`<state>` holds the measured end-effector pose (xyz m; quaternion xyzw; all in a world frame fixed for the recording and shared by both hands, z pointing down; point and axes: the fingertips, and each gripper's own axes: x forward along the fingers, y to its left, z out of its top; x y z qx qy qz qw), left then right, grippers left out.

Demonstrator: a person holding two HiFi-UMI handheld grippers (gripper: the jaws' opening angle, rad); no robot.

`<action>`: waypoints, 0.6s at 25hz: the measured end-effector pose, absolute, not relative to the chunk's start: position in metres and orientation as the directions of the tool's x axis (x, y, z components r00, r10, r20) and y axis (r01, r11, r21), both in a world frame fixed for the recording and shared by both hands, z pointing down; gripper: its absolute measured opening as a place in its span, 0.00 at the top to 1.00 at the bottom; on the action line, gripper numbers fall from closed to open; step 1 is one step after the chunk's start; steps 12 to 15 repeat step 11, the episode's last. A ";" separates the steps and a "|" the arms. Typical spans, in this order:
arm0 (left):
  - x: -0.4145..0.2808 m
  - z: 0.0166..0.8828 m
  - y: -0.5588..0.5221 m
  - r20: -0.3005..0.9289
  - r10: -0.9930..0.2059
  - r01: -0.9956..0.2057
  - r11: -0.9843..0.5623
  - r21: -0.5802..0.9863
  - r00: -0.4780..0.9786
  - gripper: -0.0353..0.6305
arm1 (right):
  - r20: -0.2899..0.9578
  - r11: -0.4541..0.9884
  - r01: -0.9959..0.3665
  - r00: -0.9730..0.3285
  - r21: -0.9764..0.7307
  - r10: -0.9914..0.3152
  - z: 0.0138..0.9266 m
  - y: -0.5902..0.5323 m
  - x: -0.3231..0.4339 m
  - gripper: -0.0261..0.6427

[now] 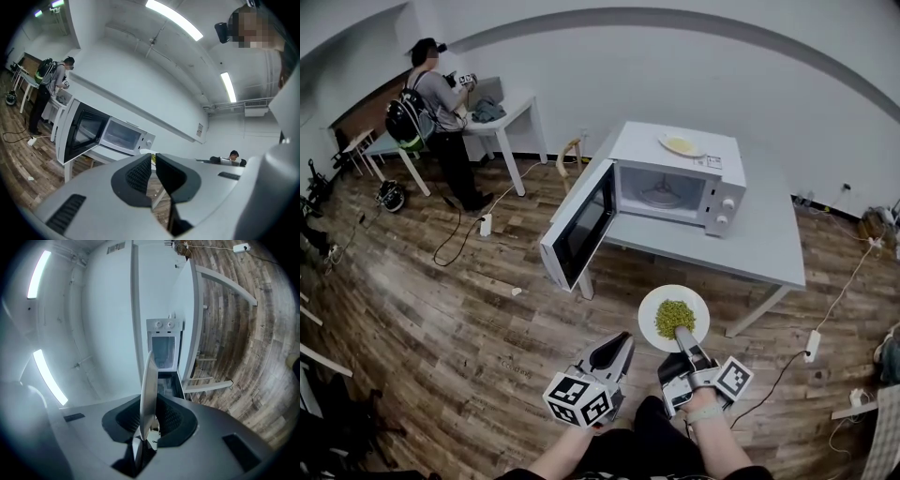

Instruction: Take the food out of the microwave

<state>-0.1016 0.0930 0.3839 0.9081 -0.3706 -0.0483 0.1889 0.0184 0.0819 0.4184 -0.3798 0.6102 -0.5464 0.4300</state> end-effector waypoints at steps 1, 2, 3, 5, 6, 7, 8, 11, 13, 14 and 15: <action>-0.104 0.385 0.094 0.055 -0.693 -0.658 -0.652 0.377 0.718 0.90 | -0.110 0.113 0.010 -0.340 -0.994 -0.934 0.420 0.083 0.018 0.85; -0.107 0.385 0.095 0.057 -0.696 -0.662 -0.649 0.375 0.716 0.90 | -0.111 0.112 0.015 -0.338 -0.994 -0.935 0.422 0.084 0.017 0.85; -0.110 0.385 0.096 0.058 -0.700 -0.666 -0.646 0.372 0.712 0.90 | -0.113 0.113 0.021 -0.336 -0.993 -0.935 0.422 0.084 0.015 0.85; -0.116 0.384 0.098 0.059 -0.709 -0.675 -0.639 0.369 0.703 0.90 | -0.117 0.113 0.032 -0.336 -0.993 -0.935 0.422 0.084 0.012 0.85; -0.119 0.383 0.098 0.058 -0.713 -0.679 -0.635 0.368 0.699 0.90 | -0.119 0.113 0.036 -0.338 -0.993 -0.934 0.422 0.084 0.010 0.85; -0.122 0.383 0.099 0.058 -0.718 -0.683 -0.631 0.368 0.694 0.90 | -0.120 0.113 0.040 -0.341 -0.993 -0.932 0.422 0.084 0.008 0.85; -0.125 0.382 0.100 0.057 -0.723 -0.687 -0.626 0.368 0.689 0.90 | -0.121 0.113 0.042 -0.344 -0.993 -0.931 0.421 0.084 0.006 0.85; -0.133 0.381 0.103 0.055 -0.735 -0.697 -0.614 0.370 0.676 0.90 | -0.120 0.111 0.046 -0.355 -0.993 -0.927 0.421 0.086 0.000 0.85; -0.133 0.381 0.103 0.055 -0.735 -0.697 -0.614 0.370 0.676 0.90 | -0.120 0.111 0.046 -0.355 -0.993 -0.927 0.421 0.086 0.000 0.85; -0.133 0.381 0.103 0.055 -0.735 -0.697 -0.614 0.370 0.676 0.90 | -0.120 0.111 0.046 -0.355 -0.993 -0.927 0.421 0.086 0.000 0.85; -0.133 0.381 0.103 0.055 -0.735 -0.697 -0.614 0.370 0.676 0.90 | -0.120 0.111 0.046 -0.355 -0.993 -0.927 0.421 0.086 0.000 0.85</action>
